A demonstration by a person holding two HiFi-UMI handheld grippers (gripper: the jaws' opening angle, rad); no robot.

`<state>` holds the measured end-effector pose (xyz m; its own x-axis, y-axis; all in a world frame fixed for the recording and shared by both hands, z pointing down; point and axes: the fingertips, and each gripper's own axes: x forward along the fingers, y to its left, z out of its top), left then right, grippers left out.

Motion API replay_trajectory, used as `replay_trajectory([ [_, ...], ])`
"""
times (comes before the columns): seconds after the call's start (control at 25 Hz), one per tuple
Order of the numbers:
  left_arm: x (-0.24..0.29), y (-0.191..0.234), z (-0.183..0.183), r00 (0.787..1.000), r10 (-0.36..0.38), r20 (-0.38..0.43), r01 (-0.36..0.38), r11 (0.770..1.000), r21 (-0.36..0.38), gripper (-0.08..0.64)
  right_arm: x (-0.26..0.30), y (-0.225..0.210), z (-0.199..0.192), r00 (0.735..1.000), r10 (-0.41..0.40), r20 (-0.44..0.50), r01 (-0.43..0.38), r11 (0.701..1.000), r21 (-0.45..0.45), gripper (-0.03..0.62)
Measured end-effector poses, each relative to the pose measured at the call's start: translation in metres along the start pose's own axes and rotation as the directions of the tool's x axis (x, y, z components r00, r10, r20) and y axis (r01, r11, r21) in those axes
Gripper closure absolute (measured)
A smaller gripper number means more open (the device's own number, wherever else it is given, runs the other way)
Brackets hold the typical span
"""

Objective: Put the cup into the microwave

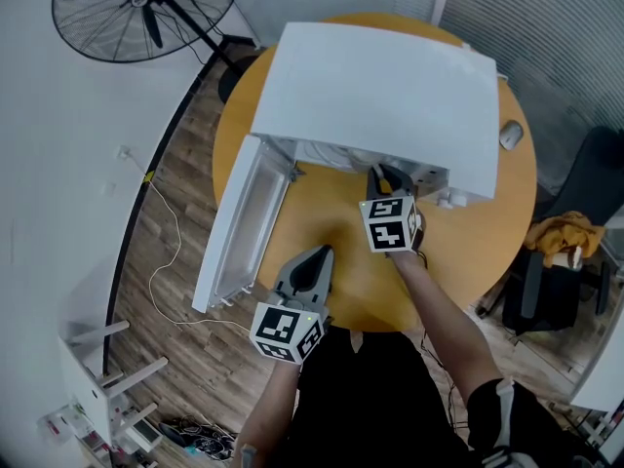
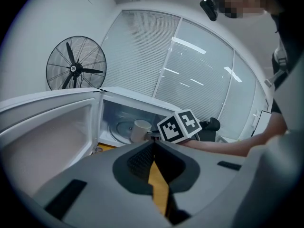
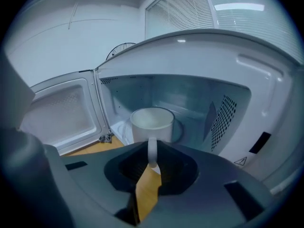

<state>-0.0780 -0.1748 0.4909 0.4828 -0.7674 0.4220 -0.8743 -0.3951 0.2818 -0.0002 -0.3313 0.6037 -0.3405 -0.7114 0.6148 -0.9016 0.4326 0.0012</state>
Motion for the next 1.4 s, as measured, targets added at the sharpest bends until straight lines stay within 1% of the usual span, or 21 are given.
replay_trajectory([
  [0.2, 0.0, 0.004, 0.002, 1.0, 0.007, 0.007, -0.007, 1.0, -0.005, 0.565, 0.011, -0.004, 0.004, 0.998, -0.047, 0.041, 0.048, 0.999, -0.002, 0.538],
  [0.36, 0.0, 0.004, -0.001, 1.0, 0.012, 0.004, -0.012, 1.0, -0.008, 0.565, 0.019, -0.004, 0.004, 0.996, -0.057, 0.068, 0.056, 0.998, 0.02, 0.538],
  [0.56, -0.001, 0.007, -0.002, 1.0, 0.018, 0.003, -0.018, 1.0, -0.01, 0.565, 0.025, -0.003, 0.008, 0.993, -0.074, 0.094, 0.072, 0.997, 0.023, 0.54],
  [1.2, -0.007, 0.013, -0.002, 0.999, 0.041, 0.011, -0.041, 0.999, -0.021, 0.565, 0.046, -0.004, 0.027, 0.976, -0.122, 0.182, 0.128, 0.992, -0.019, 0.54],
  [1.4, -0.007, 0.013, -0.002, 0.999, 0.045, 0.013, -0.045, 0.999, -0.025, 0.565, 0.052, -0.005, 0.031, 0.973, -0.13, 0.19, 0.137, 0.99, -0.027, 0.54],
])
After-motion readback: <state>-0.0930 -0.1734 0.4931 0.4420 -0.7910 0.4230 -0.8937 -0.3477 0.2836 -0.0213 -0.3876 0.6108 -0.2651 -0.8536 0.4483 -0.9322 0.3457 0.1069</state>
